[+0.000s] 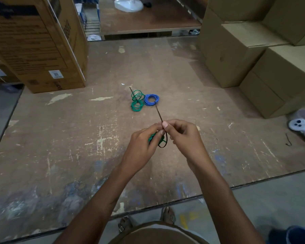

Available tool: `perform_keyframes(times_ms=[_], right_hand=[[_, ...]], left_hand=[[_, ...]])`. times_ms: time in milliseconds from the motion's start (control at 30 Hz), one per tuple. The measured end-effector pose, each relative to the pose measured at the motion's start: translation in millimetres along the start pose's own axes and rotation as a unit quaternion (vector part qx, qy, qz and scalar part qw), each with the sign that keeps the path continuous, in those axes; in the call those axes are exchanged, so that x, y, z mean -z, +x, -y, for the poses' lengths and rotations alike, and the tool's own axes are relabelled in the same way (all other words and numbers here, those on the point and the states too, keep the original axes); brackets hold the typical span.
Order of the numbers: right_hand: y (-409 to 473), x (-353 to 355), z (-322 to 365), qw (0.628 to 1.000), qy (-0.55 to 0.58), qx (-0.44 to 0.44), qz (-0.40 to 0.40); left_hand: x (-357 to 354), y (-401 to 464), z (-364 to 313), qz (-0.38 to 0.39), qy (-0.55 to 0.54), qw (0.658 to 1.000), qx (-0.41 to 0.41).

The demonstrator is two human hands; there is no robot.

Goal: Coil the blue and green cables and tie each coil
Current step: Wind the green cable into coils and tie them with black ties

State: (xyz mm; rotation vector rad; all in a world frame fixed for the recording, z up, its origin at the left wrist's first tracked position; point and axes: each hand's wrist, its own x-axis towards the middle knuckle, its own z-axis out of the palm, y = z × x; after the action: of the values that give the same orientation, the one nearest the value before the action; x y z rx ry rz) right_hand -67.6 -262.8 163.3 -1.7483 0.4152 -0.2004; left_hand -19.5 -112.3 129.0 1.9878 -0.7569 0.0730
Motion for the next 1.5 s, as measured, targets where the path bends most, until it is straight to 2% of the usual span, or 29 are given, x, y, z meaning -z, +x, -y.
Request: perform_keyframes(times_ms=[133,267,433,800,867,967,1067,1133,1300,1500], right_hand=[[12.7,6.3,4.4,0.996,0.068,-0.052,0.026],[33.1,6.8,-0.1,0.992,0.099,-0.082,-0.008],[49.2,-3.9,-12.0,0.993,0.093,-0.069,-0.015],[80.3,-24.5,-4.9,0.992,0.107,-0.052,-0.052],[79.7,-25.0,3.0,0.99,0.135,-0.035,-0.019],[72.4,-18.3,9.8,0.978,0.176,-0.05,0.095],[58.1,-13.8,7.8,0.958,0.159,-0.081,0.226],[50.7,-17.9,3.2,0.955,0.144,-0.062,0.252],[53.7,-42.0,-2.1,0.973,0.148,-0.008,0.176],[60.2,-73.9,-19.8,0.98,0.142,-0.022,0.138]], left_hand=[[5.3,1.1,1.5,0.053,-0.051,0.997,0.022],[0.6,-11.4,-8.4,0.114,-0.09,0.988,0.052],[-5.7,-23.8,-13.8,0.074,-0.153,0.978,0.123],[-11.4,-26.9,-5.9,0.047,-0.111,0.983,0.141],[-6.8,-23.6,-1.1,0.03,-0.12,0.98,0.159],[1.7,-20.5,7.4,-0.006,-0.145,0.973,0.177],[8.8,-16.7,11.8,-0.035,-0.173,0.969,0.173],[12.2,-14.5,11.4,-0.052,-0.195,0.965,0.169],[13.0,-11.7,13.0,-0.071,-0.215,0.96,0.165],[17.6,-13.4,28.4,-0.071,-0.243,0.942,0.218]])
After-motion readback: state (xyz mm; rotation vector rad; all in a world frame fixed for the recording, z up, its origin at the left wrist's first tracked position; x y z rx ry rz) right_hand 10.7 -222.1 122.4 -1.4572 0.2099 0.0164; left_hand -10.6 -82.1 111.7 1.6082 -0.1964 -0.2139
